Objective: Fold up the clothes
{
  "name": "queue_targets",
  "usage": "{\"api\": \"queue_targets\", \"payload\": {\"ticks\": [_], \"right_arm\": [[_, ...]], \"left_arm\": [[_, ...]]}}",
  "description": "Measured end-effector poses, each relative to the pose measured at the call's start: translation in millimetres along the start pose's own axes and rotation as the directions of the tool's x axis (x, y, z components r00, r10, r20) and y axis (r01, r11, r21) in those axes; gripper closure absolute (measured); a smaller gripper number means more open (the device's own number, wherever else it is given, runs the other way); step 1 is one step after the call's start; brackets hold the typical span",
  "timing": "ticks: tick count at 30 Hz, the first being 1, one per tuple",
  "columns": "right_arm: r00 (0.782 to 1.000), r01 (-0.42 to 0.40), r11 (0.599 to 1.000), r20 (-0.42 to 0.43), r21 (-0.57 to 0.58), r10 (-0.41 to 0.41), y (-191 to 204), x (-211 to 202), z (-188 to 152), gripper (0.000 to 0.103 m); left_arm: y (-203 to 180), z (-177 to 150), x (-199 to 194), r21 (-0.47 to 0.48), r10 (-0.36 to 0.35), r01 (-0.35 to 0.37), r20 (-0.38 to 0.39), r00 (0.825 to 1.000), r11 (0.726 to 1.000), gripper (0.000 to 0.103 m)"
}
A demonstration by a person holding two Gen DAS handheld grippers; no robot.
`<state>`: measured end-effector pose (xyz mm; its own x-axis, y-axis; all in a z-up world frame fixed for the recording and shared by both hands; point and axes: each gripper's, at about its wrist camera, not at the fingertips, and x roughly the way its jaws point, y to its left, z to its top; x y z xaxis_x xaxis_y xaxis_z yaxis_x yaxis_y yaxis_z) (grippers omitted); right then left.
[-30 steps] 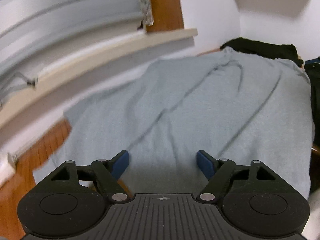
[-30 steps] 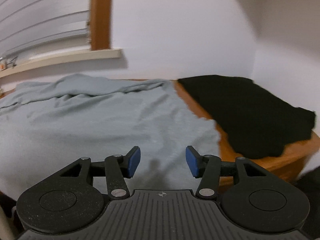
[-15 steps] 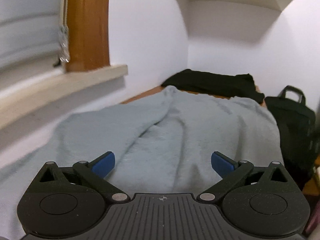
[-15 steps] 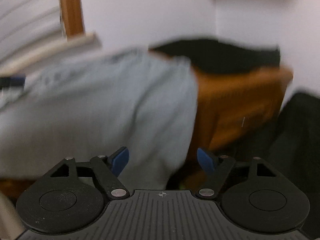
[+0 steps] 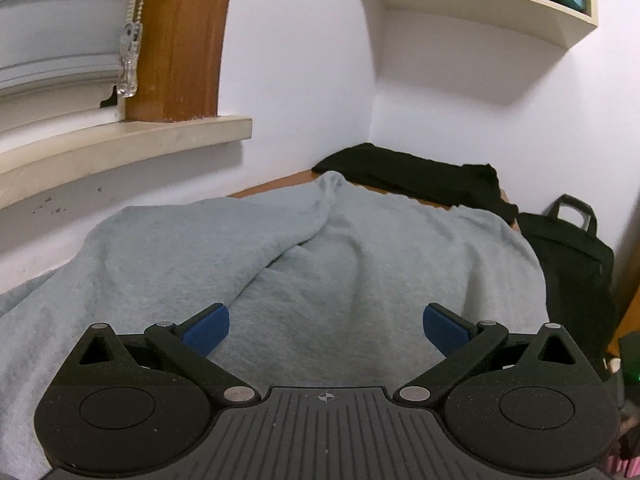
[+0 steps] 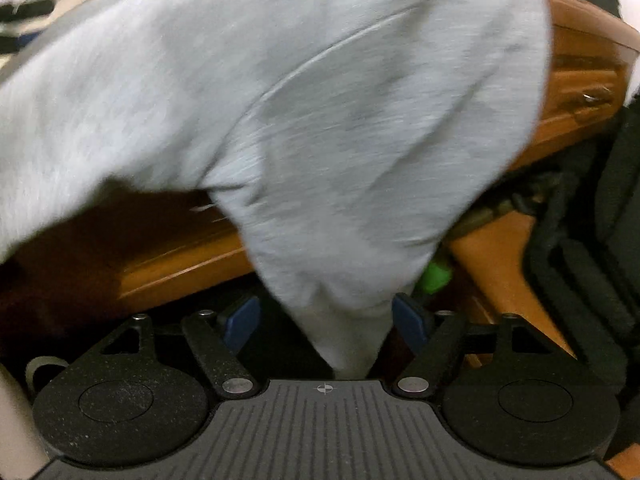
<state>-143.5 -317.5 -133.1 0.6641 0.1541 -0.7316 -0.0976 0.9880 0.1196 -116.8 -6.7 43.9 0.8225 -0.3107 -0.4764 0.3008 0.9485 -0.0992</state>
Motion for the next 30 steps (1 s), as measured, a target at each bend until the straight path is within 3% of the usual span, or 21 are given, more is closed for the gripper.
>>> {"api": "queue_targets", "payload": {"ticks": [6, 10, 16, 17, 18, 20, 23, 24, 26, 27, 28, 30], "right_arm": [[0.992, 0.109, 0.988, 0.049, 0.109, -0.115, -0.4, 29.6, -12.3, 0.037], [0.985, 0.134, 0.948, 0.07, 0.288, -0.16, -16.5, 45.9, -30.0, 0.041], [0.974, 0.156, 0.872, 0.076, 0.463, -0.215, -42.5, 56.9, -58.7, 0.066], [0.971, 0.159, 0.855, 0.08, 0.494, -0.226, -49.4, 53.3, -61.5, 0.079], [0.967, 0.15, 0.824, 0.093, 0.547, -0.237, -57.0, 45.5, -63.7, 0.088], [0.957, 0.114, 0.74, 0.126, 0.663, -0.261, -72.6, 26.9, -67.7, 0.092], [0.905, 0.078, 0.635, 0.213, 0.768, -0.369, -94.5, -22.0, -59.9, 0.095], [0.883, 0.071, 0.618, 0.239, 0.783, -0.405, -100.9, -37.4, -51.8, 0.095], [0.814, 0.107, 0.661, 0.316, 0.743, -0.487, -99.3, -76.6, -14.1, 0.095], [0.771, 0.121, 0.702, 0.379, 0.701, -0.511, -92.3, -96.3, 8.4, 0.095], [0.72, 0.145, 0.755, 0.455, 0.639, -0.524, -78.4, -116.4, 33.9, 0.095], [0.635, 0.192, 0.875, 0.623, 0.445, -0.457, -32.4, -149.2, 79.4, 0.095]], "left_arm": [[8.3, 0.1, 2.1, -0.048, 0.008, -0.008, -0.015, 1.0, 0.999, 0.0], [9.4, -0.1, 1.6, -0.055, 0.01, -0.011, -0.015, 1.0, 0.998, 0.0], [7.7, -0.4, 0.7, -0.045, 0.004, -0.005, -0.017, 1.0, 0.999, 0.0], [8.3, -0.4, 0.5, -0.048, 0.002, -0.003, -0.017, 1.0, 0.999, 0.0], [9.1, -0.4, 0.5, -0.052, 0.0, -0.001, -0.019, 1.0, 0.999, 0.0], [9.4, -0.4, 1.3, -0.054, -0.003, 0.002, -0.025, 1.0, 0.999, 0.0], [10.1, -0.3, 1.8, -0.059, -0.01, 0.009, -0.03, 0.999, 0.998, 0.0], [10.8, -0.3, 1.8, -0.065, -0.012, 0.01, -0.03, 0.999, 0.998, 0.0], [12.1, -0.4, 1.7, -0.076, -0.015, 0.012, -0.03, 0.999, 0.997, 0.0], [12.8, -0.4, 1.7, -0.082, -0.016, 0.014, -0.03, 0.999, 0.997, 0.0], [13.4, -0.4, 1.7, -0.087, -0.017, 0.015, -0.03, 0.999, 0.996, 0.0], [13.8, -0.6, 2.0, -0.091, -0.018, 0.015, -0.032, 0.999, 0.996, 0.0]]}}
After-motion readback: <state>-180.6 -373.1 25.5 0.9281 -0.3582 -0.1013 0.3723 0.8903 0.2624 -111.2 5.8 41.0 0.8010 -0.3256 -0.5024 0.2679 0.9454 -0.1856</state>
